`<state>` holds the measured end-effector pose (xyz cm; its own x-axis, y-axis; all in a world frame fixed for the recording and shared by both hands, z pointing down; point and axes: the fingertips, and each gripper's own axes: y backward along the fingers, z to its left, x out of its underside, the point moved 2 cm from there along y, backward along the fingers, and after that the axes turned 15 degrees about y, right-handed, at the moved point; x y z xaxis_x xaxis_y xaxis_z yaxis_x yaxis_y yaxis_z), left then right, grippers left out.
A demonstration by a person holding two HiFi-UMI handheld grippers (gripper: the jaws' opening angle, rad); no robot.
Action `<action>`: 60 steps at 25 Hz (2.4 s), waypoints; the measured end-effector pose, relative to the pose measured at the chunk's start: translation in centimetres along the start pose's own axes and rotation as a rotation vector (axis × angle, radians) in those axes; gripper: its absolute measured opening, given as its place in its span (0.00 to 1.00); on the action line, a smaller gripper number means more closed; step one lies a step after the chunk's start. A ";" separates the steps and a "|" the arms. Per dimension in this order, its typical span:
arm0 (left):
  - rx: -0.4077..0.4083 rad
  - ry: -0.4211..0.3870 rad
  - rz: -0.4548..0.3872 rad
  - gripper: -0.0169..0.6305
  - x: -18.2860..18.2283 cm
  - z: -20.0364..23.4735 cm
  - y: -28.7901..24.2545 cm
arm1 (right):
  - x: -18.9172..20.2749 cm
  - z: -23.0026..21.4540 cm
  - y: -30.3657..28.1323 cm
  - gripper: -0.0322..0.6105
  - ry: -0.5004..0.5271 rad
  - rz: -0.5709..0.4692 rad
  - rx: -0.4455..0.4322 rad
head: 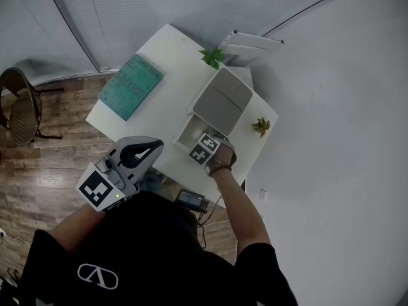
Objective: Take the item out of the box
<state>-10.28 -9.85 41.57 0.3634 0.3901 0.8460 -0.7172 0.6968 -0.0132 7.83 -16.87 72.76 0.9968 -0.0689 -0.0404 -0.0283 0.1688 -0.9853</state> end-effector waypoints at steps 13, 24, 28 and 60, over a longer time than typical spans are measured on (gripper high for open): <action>0.187 -0.036 -0.013 0.03 -1.5 -3.8 -5.0 | 0.3 -3.6 21.7 0.31 -0.528 -0.723 0.307; 0.340 -0.105 -0.059 0.03 -4.5 -9.0 -9.3 | 5.7 -1.8 35.2 0.31 -0.917 -1.400 0.515; 0.384 -0.134 -0.073 0.03 -5.9 -11.0 -10.1 | 8.4 -0.4 39.5 0.31 -0.932 -1.525 0.698; 0.419 -0.201 -0.209 0.03 -13.3 -13.4 -9.4 | 13.1 0.9 45.3 0.31 -0.984 -1.632 1.000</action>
<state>-0.40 -13.53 23.30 0.4323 0.1164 0.8942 -0.8333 0.4306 0.3468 19.66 -9.24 27.77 -0.1991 -0.3087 0.9301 0.3793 0.8509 0.3636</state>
